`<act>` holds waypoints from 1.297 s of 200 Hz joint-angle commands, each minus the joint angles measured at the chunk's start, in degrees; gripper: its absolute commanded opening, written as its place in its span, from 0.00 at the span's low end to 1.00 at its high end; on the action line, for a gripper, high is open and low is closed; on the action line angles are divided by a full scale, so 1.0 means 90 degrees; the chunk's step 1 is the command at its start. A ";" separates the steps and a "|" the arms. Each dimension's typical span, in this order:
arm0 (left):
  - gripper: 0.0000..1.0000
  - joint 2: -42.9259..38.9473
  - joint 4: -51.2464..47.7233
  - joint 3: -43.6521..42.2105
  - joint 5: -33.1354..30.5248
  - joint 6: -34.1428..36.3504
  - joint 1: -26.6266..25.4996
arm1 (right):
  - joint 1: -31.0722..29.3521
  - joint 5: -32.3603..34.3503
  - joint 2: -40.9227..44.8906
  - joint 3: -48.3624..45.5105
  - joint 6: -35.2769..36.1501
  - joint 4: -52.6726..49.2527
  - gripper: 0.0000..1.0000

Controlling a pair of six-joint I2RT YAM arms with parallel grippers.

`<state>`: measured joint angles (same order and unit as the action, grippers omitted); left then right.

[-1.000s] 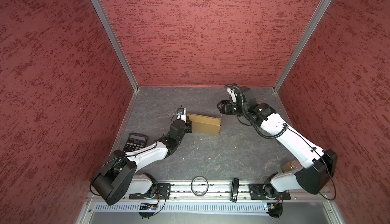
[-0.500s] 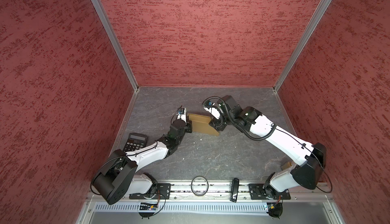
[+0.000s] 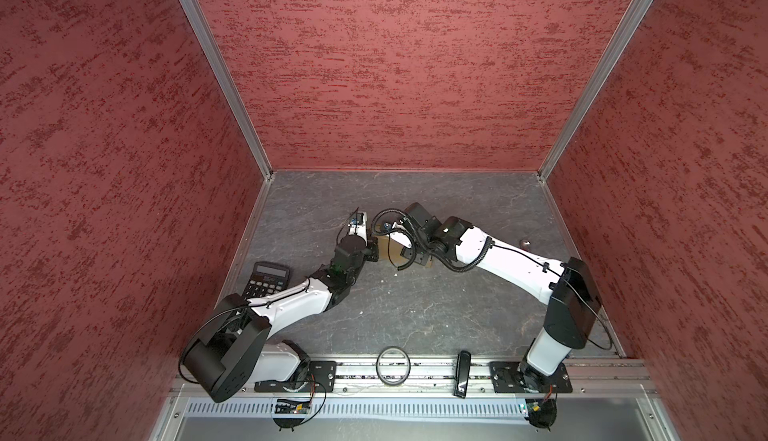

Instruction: Fold the paper box

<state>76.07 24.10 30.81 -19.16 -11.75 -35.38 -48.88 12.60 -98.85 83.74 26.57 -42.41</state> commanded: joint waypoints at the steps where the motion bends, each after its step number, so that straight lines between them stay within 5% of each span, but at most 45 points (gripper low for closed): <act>1: 0.00 0.0297 -0.1320 -0.0352 0.0459 0.0036 -0.0122 | -0.0087 0.0497 -0.0037 0.0014 0.0200 0.0415 0.51; 133: 0.00 0.0297 -0.1293 -0.0376 0.0283 -0.0051 -0.0165 | -0.0232 0.0866 0.0058 -0.1025 0.0172 0.1522 0.27; 259: 0.12 0.0141 -0.1212 -0.0474 0.0048 -0.0196 -0.0152 | -0.0338 0.0914 0.0060 -0.1295 -0.0041 0.1795 0.10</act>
<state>75.33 24.27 29.78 -20.29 -13.26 -36.03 -51.29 21.74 -97.80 74.04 27.88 -26.04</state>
